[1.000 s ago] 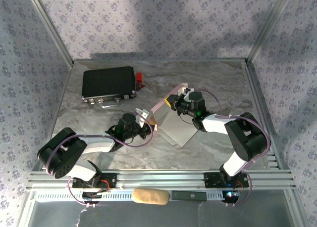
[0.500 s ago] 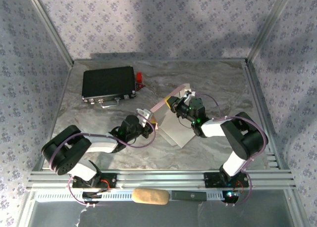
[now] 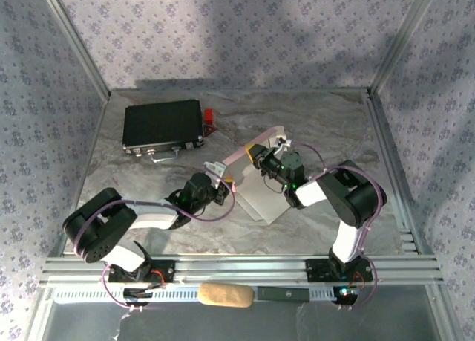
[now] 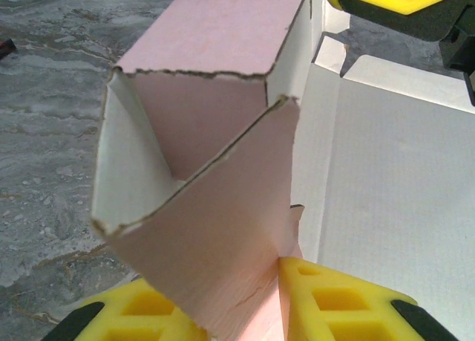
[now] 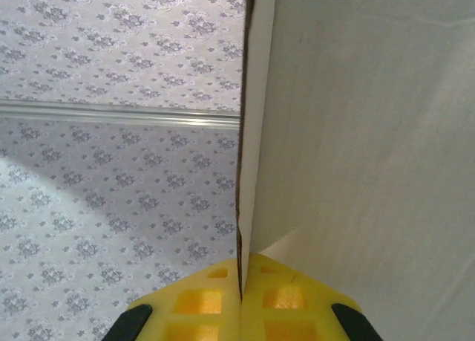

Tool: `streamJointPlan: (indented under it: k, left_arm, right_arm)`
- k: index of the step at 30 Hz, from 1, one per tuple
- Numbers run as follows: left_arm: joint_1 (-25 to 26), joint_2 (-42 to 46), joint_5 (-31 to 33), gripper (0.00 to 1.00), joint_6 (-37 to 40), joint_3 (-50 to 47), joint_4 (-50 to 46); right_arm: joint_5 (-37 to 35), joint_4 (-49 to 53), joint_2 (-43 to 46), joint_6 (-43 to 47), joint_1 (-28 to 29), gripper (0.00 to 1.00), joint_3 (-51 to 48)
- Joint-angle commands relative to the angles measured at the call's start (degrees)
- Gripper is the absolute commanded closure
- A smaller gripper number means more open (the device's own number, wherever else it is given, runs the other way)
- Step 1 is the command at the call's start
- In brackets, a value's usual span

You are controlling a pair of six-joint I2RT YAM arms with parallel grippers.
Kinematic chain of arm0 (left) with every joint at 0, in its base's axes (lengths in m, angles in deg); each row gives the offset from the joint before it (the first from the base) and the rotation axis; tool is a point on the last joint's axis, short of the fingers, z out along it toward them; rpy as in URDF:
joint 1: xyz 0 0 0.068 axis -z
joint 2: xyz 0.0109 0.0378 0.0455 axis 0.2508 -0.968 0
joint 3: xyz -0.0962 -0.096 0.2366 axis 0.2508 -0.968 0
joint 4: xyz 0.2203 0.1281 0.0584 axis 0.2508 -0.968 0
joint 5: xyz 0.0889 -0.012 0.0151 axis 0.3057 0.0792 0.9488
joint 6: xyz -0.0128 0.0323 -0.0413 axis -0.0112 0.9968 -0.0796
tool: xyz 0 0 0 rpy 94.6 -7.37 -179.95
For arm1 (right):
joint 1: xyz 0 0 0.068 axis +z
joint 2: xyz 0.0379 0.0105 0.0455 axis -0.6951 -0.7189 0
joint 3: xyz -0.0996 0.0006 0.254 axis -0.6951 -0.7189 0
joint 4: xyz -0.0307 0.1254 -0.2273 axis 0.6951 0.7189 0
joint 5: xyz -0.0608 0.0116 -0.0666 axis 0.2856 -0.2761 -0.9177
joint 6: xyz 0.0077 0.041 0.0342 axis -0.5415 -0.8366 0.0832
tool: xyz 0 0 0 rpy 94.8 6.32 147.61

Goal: Fold the paper box

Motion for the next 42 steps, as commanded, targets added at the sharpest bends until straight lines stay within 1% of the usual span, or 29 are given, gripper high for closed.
streamJointPlan:
  k: [1, 7, 11, 14, 16, 19, 21, 24, 25, 26, 28, 30, 32, 34, 37, 40, 42]
  left_arm:
    - [0.9, -0.4, 3.8, 0.72, -0.5, 3.4, 4.6]
    - [3.2, -2.4, 9.6, 0.71, -0.7, 5.5, 3.6]
    - [5.0, -3.7, 15.6, 0.71, -1.0, 7.0, 2.8]
    - [5.9, -4.7, 17.2, 0.7, -1.5, 7.5, 3.9]
    - [6.4, -5.0, 17.9, 0.67, -1.2, 7.8, 4.0]
    - [6.4, -3.8, 18.5, 0.61, -1.4, 7.3, 1.9]
    - [5.3, -1.2, 17.0, 0.56, -2.6, 5.5, 0.6]
    - [3.4, 5.2, 13.5, 0.49, -5.6, 2.5, -3.9]
    - [3.1, 7.8, 11.6, 0.46, -6.9, 1.0, -4.8]
    - [2.7, 10.7, 8.9, 0.44, -8.5, -0.4, -5.6]
    - [2.5, 14.8, 5.8, 0.42, -13.0, -2.0, -9.1]
    - [1.4, 16.3, 3.3, 0.43, -17.5, -2.7, -12.4]
    - [-0.4, 16.0, 0.1, 0.47, -20.9, -4.9, -9.4]
    - [-2.3, 15.5, -1.6, 0.49, -22.0, -6.0, -6.7]
    - [-3.5, 15.7, -2.5, 0.54, -20.4, -4.3, -9.1]
    - [-4.3, 16.1, -3.1, 0.56, -18.7, -3.3, -11.1]
    - [-4.6, 16.1, -2.9, 0.56, -17.4, -2.8, -12.3]
  right_arm:
    - [2.4, 0.8, -1.5, -0.5, 1.8, 1.0, -0.6]
    - [0.6, -0.5, -1.2, -2.3, 2.6, 1.0, -1.1]
    - [-2.0, -2.2, -0.8, -3.4, 3.3, 1.0, -2.1]
    - [-3.2, -2.9, -1.0, -4.2, 3.7, 1.0, -1.6]
    - [-3.5, -2.0, -0.9, -4.9, 3.7, 1.0, -0.9]
    - [-3.0, 3.2, 0.6, -6.0, 3.1, 1.0, -0.2]
    - [-2.8, 5.6, 1.9, -5.9, 2.5, 1.0, -0.5]
    - [-3.2, 7.9, 3.7, -6.1, 1.6, 1.0, -1.8]
    - [-3.5, 8.2, 4.2, -6.1, 1.2, 1.0, -2.2]
    - [-3.7, 8.6, 4.6, -6.2, 0.9, 1.0, -2.6]
    - [-4.2, 9.6, 5.2, -7.0, 0.3, 1.0, -2.7]
    - [-4.9, 9.8, 6.0, -8.0, -0.2, 1.0, -2.7]
    - [-5.5, 10.1, 6.9, -8.7, -0.6, 1.0, -2.3]
    - [-5.7, 9.6, 7.6, -8.4, -0.7, 1.0, -2.1]
    - [-4.5, 6.7, 8.8, -5.6, -1.4, 1.0, -4.0]
    - [-1.7, 1.9, 8.1, -3.9, -2.4, 1.0, -7.4]
    - [-0.4, 0.6, 7.9, -3.3, -2.7, 1.0, -9.6]
